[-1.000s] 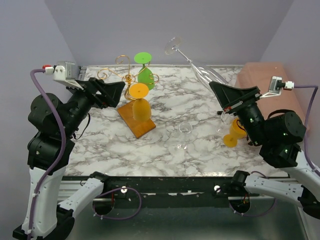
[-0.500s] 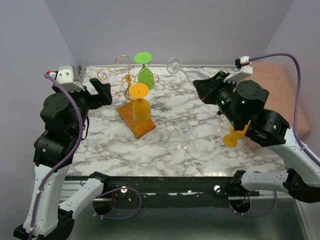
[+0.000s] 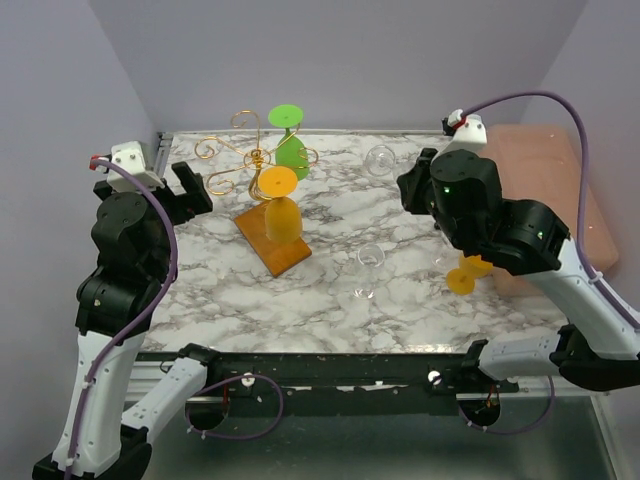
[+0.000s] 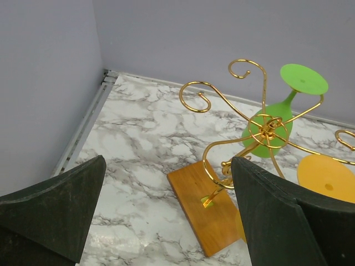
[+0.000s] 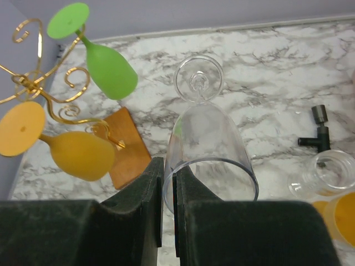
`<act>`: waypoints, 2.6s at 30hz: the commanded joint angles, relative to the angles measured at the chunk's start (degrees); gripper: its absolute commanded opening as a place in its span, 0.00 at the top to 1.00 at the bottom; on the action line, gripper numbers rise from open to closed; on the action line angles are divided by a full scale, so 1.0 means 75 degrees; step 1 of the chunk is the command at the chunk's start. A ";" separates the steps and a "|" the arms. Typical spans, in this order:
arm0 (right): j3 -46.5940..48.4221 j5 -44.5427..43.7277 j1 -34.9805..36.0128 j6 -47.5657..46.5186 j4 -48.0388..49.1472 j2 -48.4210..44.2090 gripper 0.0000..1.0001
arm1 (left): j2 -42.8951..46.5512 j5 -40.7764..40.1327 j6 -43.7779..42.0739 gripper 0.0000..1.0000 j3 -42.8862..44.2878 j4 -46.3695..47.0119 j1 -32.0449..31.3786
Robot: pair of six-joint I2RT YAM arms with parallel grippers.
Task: Take the wine glass off the wine glass rack
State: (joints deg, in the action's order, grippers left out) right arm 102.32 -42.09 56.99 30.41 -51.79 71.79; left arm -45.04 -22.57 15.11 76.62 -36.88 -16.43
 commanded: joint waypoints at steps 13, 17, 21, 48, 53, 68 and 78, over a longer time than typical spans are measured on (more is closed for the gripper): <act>-0.0089 0.0115 -0.0005 0.1200 -0.3318 0.0923 0.99 | 0.0280 -0.0296 -0.0105 0.03 -0.0468 0.0467 0.0647; -0.0514 0.0271 0.0000 0.1218 -0.3236 0.0859 0.99 | 0.0298 -0.0250 -0.0105 0.03 -0.0591 0.0533 0.0730; -0.1036 0.0670 -0.0005 0.1038 -0.2874 0.0704 0.99 | 0.0263 -0.0090 -0.0059 0.04 -0.0627 0.0547 0.0840; -0.2502 0.3689 -0.2277 -0.0833 -0.1228 0.1320 0.99 | 0.0245 0.0316 0.0024 0.04 -0.0756 0.0605 0.1228; -0.2161 0.3907 -0.2430 -0.1039 -0.1439 0.1649 0.99 | 0.0238 0.0471 0.0081 0.04 -0.0819 0.0635 0.1306; -0.1726 0.3884 -0.2536 -0.1289 -0.1662 0.2584 0.74 | 0.0216 0.0665 0.0153 0.04 -0.0900 0.0686 0.1431; -0.0970 0.3213 -0.2550 -0.1346 -0.1935 0.2800 0.44 | 0.0204 0.0931 0.0222 0.05 -0.0933 0.0731 0.1578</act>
State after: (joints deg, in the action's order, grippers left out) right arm 91.57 -15.00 38.13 20.91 -63.90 92.27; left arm -43.46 -17.96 16.08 70.26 -32.67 -5.45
